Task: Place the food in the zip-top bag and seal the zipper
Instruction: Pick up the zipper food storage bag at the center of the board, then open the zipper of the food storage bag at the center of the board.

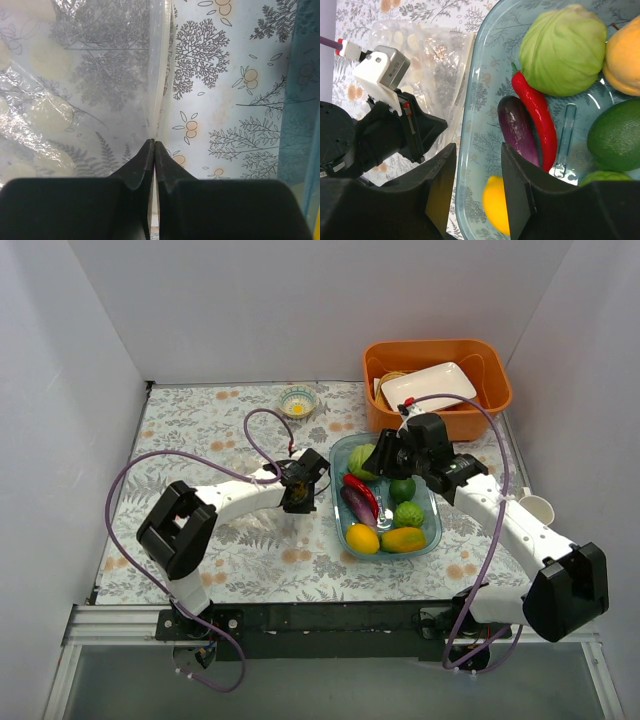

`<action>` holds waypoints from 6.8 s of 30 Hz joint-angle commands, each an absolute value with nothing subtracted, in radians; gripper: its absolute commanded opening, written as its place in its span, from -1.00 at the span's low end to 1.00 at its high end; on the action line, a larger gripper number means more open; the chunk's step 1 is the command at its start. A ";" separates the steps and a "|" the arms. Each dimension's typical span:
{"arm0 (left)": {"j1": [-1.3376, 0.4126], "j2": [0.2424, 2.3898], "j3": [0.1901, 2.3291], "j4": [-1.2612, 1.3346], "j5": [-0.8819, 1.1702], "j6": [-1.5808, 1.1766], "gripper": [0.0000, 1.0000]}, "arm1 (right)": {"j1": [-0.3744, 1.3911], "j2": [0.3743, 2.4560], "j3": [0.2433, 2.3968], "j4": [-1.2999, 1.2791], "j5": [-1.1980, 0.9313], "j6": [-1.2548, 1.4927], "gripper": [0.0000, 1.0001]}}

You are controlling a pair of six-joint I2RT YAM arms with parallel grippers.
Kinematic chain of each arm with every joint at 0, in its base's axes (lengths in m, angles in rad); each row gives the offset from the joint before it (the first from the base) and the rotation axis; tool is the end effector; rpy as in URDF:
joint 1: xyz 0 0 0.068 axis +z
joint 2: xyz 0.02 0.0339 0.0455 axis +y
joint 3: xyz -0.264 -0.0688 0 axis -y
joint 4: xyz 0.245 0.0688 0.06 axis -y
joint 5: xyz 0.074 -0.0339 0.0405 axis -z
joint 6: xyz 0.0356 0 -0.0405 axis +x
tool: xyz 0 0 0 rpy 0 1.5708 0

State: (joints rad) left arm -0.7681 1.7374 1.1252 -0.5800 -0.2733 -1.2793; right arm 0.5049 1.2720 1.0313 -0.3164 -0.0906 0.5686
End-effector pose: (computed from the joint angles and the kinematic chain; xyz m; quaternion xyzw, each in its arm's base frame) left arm 0.2503 -0.2285 0.1815 -0.2708 0.9349 -0.0896 0.2112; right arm 0.2500 0.1419 0.3078 0.0058 0.8736 0.2820 0.3965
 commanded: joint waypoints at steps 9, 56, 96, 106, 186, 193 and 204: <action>-0.770 1.487 1.198 -0.670 -0.333 -1.276 -1.00 | 0.508 1.374 1.025 -0.199 -0.287 0.571 0.02; -0.769 1.433 1.220 -0.655 -0.362 -1.275 -1.00 | 0.531 1.468 1.035 -0.095 -0.426 0.614 0.19; -0.769 1.278 1.193 -0.713 -0.461 -1.256 -0.97 | 0.623 1.721 1.238 0.003 -0.352 0.629 -0.97; -0.723 1.284 1.370 -0.887 -0.643 -1.289 -0.30 | 0.690 1.795 1.327 -0.212 -0.161 0.581 -0.97; -0.716 1.489 1.286 -0.839 -0.611 -1.331 -1.00 | 0.713 1.674 1.351 -0.257 -0.036 0.520 -0.06; -0.715 1.480 1.256 -0.788 -0.555 -1.322 -1.00 | 0.664 1.496 1.210 -0.324 0.175 0.514 0.69; -0.716 1.462 1.233 -0.746 -0.497 -1.304 -1.00 | 0.509 1.623 1.258 -0.400 0.205 0.456 0.77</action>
